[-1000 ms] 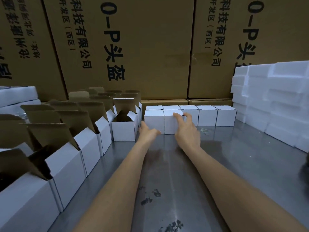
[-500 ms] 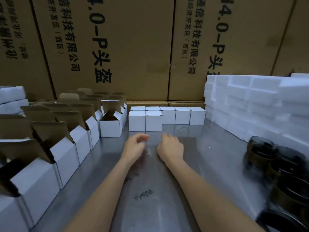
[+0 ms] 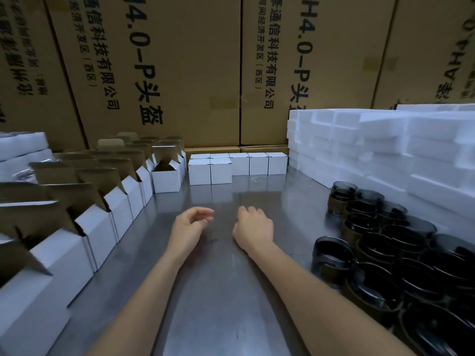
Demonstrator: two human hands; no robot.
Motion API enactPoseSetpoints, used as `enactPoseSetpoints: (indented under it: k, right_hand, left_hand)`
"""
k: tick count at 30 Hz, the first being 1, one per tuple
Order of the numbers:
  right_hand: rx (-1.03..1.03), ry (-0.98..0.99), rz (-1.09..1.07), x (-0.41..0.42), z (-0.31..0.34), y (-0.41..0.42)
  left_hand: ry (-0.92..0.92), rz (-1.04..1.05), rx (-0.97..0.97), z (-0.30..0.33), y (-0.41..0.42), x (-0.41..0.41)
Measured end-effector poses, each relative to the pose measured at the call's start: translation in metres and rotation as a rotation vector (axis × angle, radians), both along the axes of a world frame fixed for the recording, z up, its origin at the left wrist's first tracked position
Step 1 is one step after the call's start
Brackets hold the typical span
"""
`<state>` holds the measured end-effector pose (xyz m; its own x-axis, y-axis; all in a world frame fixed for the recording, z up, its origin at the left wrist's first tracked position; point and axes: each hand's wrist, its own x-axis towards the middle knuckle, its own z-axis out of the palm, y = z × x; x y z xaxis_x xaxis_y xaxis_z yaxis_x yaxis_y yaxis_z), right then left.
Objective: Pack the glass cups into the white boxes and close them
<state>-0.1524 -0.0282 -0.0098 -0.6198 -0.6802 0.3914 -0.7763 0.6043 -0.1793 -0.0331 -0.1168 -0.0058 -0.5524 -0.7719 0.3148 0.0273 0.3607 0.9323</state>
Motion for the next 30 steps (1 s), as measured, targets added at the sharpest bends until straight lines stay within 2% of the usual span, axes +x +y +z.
enactPoseSetpoints:
  k: [3,8,12,15,20,24,26,30]
  right_hand:
    - [0.107,0.021,-0.005,-0.008,0.021,0.009]
    - [0.046,-0.127,-0.229,-0.053,0.061,0.044]
    - [0.183,-0.154,-0.422,-0.093,0.063,0.086]
    - [0.223,-0.199,-0.489,-0.109,0.056,0.103]
    - [0.263,-0.163,-0.459,-0.115,0.057,0.102]
    - [0.226,-0.002,-0.400,-0.109,0.058,0.090]
    - [0.184,0.046,-0.336,-0.098,0.061,0.080]
    - [0.142,-0.021,-0.118,-0.059,0.068,0.054]
  left_hand:
    - [-0.015,-0.005,0.003,-0.001,0.011,0.011]
    - [-0.050,0.004,0.006,-0.001,0.017,0.018]
    - [-0.125,0.010,-0.040,-0.001,0.017,0.016]
    - [-0.150,0.018,-0.051,-0.001,0.017,0.016]
    - [-0.154,0.033,-0.048,0.001,0.017,0.015]
    - [-0.143,0.034,-0.040,0.001,0.018,0.016]
    - [-0.139,0.031,-0.036,0.002,0.018,0.016]
    - [-0.132,0.027,-0.026,0.002,0.019,0.016]
